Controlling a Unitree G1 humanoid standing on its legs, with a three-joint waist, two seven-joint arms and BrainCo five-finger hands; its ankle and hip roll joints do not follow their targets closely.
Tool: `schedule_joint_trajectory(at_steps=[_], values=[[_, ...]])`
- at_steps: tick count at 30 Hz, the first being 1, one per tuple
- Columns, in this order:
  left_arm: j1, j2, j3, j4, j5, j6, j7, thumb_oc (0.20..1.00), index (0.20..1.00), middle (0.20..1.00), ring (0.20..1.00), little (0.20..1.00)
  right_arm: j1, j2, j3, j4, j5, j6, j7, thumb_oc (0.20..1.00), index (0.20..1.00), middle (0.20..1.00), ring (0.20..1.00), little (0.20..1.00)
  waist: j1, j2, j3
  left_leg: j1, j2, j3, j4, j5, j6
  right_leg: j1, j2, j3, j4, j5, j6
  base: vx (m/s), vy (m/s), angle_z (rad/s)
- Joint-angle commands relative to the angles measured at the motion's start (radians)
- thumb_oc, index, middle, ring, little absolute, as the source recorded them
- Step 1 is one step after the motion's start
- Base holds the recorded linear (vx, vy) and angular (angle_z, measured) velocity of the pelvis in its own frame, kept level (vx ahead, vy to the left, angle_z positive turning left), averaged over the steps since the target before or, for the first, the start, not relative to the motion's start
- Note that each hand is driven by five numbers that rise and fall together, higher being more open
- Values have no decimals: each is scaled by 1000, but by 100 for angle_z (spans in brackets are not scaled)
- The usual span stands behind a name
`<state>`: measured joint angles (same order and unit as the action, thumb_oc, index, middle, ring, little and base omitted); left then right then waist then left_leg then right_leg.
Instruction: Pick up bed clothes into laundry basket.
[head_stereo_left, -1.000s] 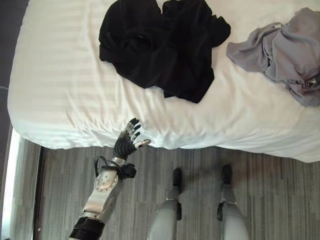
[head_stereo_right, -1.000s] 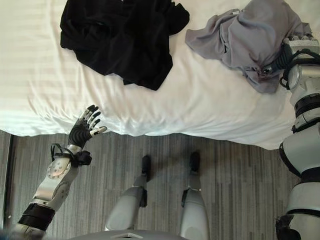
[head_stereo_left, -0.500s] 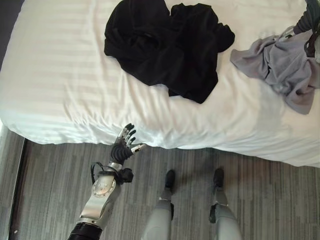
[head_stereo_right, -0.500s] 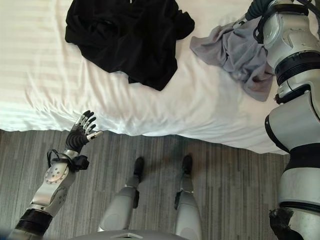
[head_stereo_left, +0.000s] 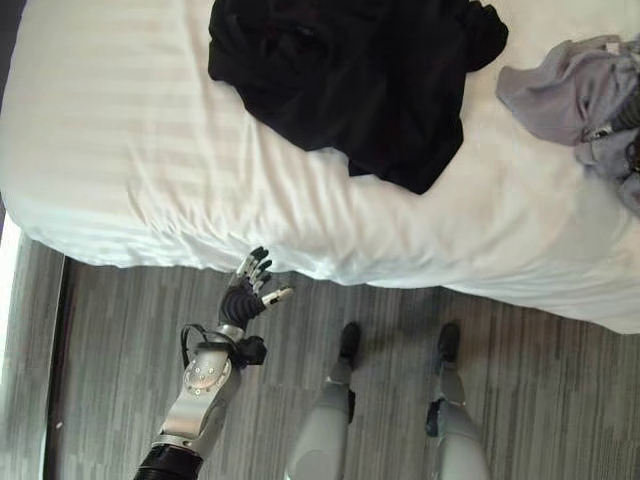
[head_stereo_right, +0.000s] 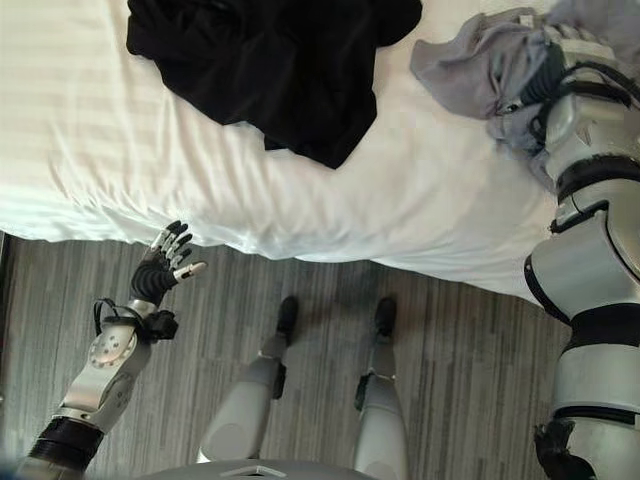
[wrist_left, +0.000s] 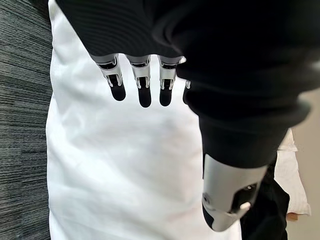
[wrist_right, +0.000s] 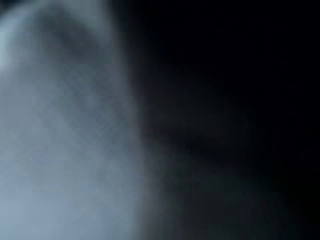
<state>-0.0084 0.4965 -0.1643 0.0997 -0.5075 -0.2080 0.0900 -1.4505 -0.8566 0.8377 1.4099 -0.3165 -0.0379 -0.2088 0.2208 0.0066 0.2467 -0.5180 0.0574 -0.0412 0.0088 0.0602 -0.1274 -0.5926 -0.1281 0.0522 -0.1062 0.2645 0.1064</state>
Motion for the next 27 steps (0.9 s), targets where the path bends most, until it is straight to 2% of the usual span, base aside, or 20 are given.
schedule_joint_trajectory(at_steps=[1,5,6,7,8,9,10,11,12,15,17,18,19,20,24,26,27], values=[[-62,23,-12,-98,-9,-40,11,1000,1000,1000,1000,1000,-12,-109,49,56,19,57,14,1000,1000,1000,1000,1000,9,63,64,0,24,-188,-96,159,-39,112,10,43,19,-125,44,0,0,0],[-59,14,-7,-96,-4,-35,16,1000,1000,1000,1000,1000,124,-71,-64,84,51,67,27,1000,1000,1000,1000,1000,5,67,74,-1,24,-186,-96,153,-34,109,12,46,19,-126,43,0,0,0],[-59,9,7,-97,-5,-35,21,1000,1000,1000,1000,1000,249,-28,-161,92,87,70,42,1000,1000,1000,1000,1000,-6,70,78,6,23,-187,-96,147,-30,114,12,50,19,-129,42,0,0,0],[-55,7,14,-94,-4,-34,22,1000,1000,1000,1000,1000,288,-12,-203,93,132,65,53,1000,1000,1000,1000,1000,-13,69,78,12,23,-185,-96,143,-27,118,12,51,19,-129,41,0,0,0],[-51,2,21,-88,-5,-35,19,1000,1000,1000,1000,1000,342,6,-282,93,249,48,90,586,586,586,586,586,-22,68,80,24,24,-185,-96,135,-24,128,11,51,19,-135,40,25,5,6],[-53,-1,36,-84,-4,-39,22,1000,1000,1000,1000,1000,399,16,-411,69,471,17,93,200,200,200,200,200,-31,65,78,29,25,-184,-96,130,-22,131,10,49,19,-138,41,30,-5,11],[-51,-7,52,-82,-5,-42,24,1000,1000,1000,1000,1000,483,48,-574,23,749,-30,90,200,200,200,200,200,-42,61,78,34,26,-183,-96,122,-20,133,11,49,19,-142,41,-1,-1,10],[-47,-12,62,-76,-9,-45,29,1000,1000,1000,1000,1000,593,126,-739,-33,1045,-83,118,200,200,200,200,200,-51,54,77,34,25,-180,-96,121,-20,129,10,47,19,-137,43,-6,-8,5],[-39,-9,62,-73,-15,-48,34,1000,1000,1000,1000,1000,637,188,-791,-60,1173,-103,141,200,200,200,200,200,-55,48,75,39,26,-178,-96,117,-20,132,9,46,19,-139,42,0,0,0],[-39,-26,49,-37,-27,-51,55,1000,1000,1000,1000,1000,676,314,-831,-167,1363,-139,151,200,200,200,200,200,-71,47,73,52,29,-172,-96,110,-17,142,7,52,19,-139,41,-5,21,-10],[-39,-30,50,-30,-29,-53,65,1000,1000,1000,1000,1000,691,352,-839,-222,1405,-158,147,200,200,200,200,200,-74,44,74,57,29,-169,-96,109,-16,145,7,53,19,-139,41,-6,19,-30],[-49,-47,43,-18,-30,-52,82,1000,1000,1000,1000,1000,708,430,-865,-305,1502,-195,154,200,200,200,200,200,-77,45,73,66,29,-164,-96,105,-14,153,6,54,19,-140,42,-10,24,-34],[-54,-54,40,-8,-32,-51,89,1000,1000,1000,1000,1000,717,470,-869,-352,1537,-214,149,200,200,200,200,200,-80,42,71,70,29,-161,-96,103,-14,157,6,56,19,-140,42,-7,18,-32],[-53,-52,41,-7,-32,-52,90,1000,1000,1000,1000,1000,722,474,-868,-360,1537,-216,145,200,200,200,200,200,-80,41,71,71,29,-161,-96,102,-14,158,5,57,19,-140,42,-8,12,-22],[-98,-79,19,23,-27,-52,119,1000,1000,1000,1000,1000,766,630,-834,-585,1631,-263,146,200,200,200,200,200,-84,38,54,98,25,-158,-96,91,-9,183,-2,55,19,-146,41,-1,7,-10],[-105,-82,14,25,-21,-51,122,1000,1000,1000,1000,1000,775,659,-824,-640,1645,-271,145,200,200,200,200,200,-85,38,52,113,24,-157,-96,87,-7,199,-4,53,19,-150,41,16,3,-1],[-111,-80,16,18,-9,-50,123,1000,1000,1000,1000,1000,771,687,-822,-720,1665,-296,152,200,200,200,200,200,-81,36,40,133,23,-156,-96,75,-4,220,-7,51,19,-160,40,0,0,0]])
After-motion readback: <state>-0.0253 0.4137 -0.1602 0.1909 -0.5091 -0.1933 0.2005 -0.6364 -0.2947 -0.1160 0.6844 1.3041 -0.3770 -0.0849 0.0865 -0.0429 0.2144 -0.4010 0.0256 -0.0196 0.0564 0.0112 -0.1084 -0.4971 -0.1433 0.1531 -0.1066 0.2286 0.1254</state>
